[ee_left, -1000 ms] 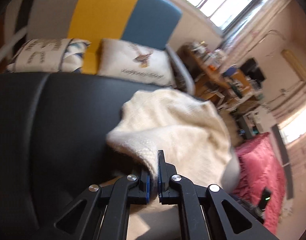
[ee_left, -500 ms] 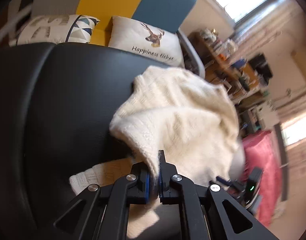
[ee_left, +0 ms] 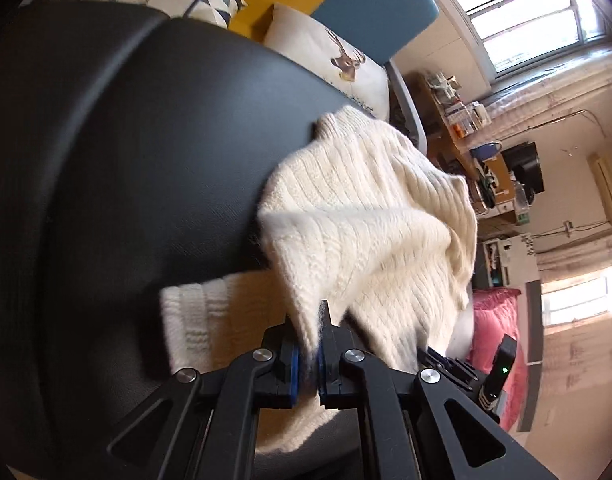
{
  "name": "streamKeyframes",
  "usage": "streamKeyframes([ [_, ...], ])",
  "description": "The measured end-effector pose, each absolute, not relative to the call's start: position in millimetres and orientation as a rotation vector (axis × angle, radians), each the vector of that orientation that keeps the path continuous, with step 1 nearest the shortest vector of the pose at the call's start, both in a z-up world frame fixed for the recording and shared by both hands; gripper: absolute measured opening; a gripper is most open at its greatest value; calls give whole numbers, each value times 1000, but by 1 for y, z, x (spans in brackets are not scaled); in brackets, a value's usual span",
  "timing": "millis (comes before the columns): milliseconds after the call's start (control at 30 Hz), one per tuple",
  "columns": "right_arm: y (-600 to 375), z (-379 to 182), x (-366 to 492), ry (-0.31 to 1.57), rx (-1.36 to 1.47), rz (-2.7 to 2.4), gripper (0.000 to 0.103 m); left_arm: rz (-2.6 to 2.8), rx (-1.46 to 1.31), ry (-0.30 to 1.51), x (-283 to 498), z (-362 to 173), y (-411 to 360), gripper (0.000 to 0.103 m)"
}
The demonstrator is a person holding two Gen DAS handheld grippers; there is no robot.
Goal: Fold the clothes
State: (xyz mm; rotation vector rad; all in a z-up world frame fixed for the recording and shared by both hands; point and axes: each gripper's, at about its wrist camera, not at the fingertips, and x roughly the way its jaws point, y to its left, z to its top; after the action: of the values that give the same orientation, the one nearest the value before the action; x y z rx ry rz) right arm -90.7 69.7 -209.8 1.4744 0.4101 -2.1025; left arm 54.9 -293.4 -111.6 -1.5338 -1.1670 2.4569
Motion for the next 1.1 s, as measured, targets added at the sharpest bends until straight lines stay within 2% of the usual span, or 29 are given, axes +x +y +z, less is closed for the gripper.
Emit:
streamKeyframes([
  [133, 62, -208, -82, 395, 1471, -2078, 13, 2581, -1510, -1004, 51, -84, -286, 7],
  [300, 55, -206, -70, 327, 1465, -2065, 12, 2639, -1539, -1000, 47, -71, -292, 7],
  [367, 54, -206, -66, 282, 1468, -2057, 13, 2633, -1539, -1065, 49, -67, -304, 16],
  [433, 60, -205, -69, 228, 1474, -2067, 16, 2601, -1514, -1181, 54, -63, -319, 34],
  [500, 68, -206, -71, 173, 1476, -2073, 18, 2586, -1464, -1290, 65, -57, -334, 36],
  [600, 77, -203, -69, 97, 1475, -2078, 20, 2625, -1402, -1344, 90, -50, -353, 42],
  [700, 88, -201, -71, 54, 1466, -2079, 26, 2602, -1379, -1335, 120, -62, -349, 43],
  [867, 83, -192, -45, 73, 1439, -2110, 27, 2587, -1401, -1125, 154, -102, -300, 43],
  [1100, 69, -195, -35, 103, 1414, -2147, 29, 2442, -1508, -1148, 133, -149, -242, 43],
])
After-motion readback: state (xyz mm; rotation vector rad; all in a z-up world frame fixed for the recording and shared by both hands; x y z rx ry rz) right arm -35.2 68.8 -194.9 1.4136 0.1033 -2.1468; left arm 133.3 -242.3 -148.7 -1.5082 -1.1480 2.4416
